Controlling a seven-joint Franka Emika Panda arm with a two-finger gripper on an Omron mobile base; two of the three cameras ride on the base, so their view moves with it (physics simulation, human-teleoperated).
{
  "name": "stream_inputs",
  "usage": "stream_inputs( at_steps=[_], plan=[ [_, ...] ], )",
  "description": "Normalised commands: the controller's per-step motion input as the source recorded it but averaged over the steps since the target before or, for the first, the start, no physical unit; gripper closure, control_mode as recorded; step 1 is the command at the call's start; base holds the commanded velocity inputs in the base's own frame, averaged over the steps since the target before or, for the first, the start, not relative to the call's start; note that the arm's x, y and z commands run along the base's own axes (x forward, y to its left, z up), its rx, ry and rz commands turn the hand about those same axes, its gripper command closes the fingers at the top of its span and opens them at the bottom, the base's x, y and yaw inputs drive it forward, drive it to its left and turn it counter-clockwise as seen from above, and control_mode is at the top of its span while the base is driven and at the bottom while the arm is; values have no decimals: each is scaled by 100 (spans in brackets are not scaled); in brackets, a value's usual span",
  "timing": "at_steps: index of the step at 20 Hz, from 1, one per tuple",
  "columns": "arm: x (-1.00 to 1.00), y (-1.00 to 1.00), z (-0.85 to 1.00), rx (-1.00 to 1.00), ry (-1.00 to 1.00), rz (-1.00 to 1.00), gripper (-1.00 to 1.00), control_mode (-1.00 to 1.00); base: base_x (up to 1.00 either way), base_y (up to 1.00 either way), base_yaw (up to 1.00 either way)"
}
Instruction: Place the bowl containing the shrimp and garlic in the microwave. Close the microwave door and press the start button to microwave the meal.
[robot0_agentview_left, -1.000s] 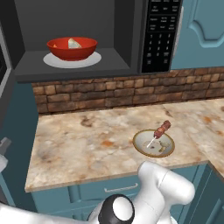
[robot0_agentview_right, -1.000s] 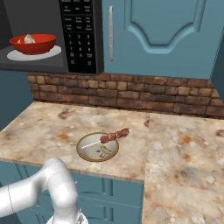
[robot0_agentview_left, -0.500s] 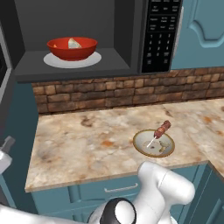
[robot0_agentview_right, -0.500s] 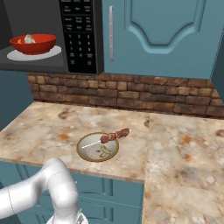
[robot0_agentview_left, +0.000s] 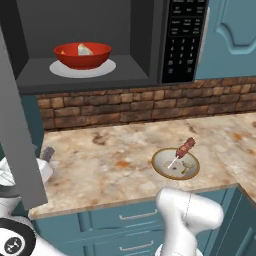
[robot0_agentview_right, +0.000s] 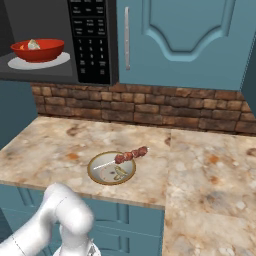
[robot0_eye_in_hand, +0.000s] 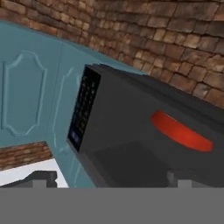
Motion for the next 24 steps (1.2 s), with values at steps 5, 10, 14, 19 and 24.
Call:
stream_inputs(
  at_steps=[5, 10, 14, 19, 24],
  plan=[
    [46, -98, 95, 0, 54, -32, -100, -100, 0, 0, 0],
    [50, -85, 93, 0, 56, -33, -100, -100, 0, 0, 0],
    [50, -88, 100, 0, 56, -32, -100, -100, 0, 0, 0],
    [53, -90, 99, 0, 56, -30, -100, -100, 0, 0, 0],
    [61, -82, 97, 0, 59, -27, -100, -100, 0, 0, 0]
  ],
)
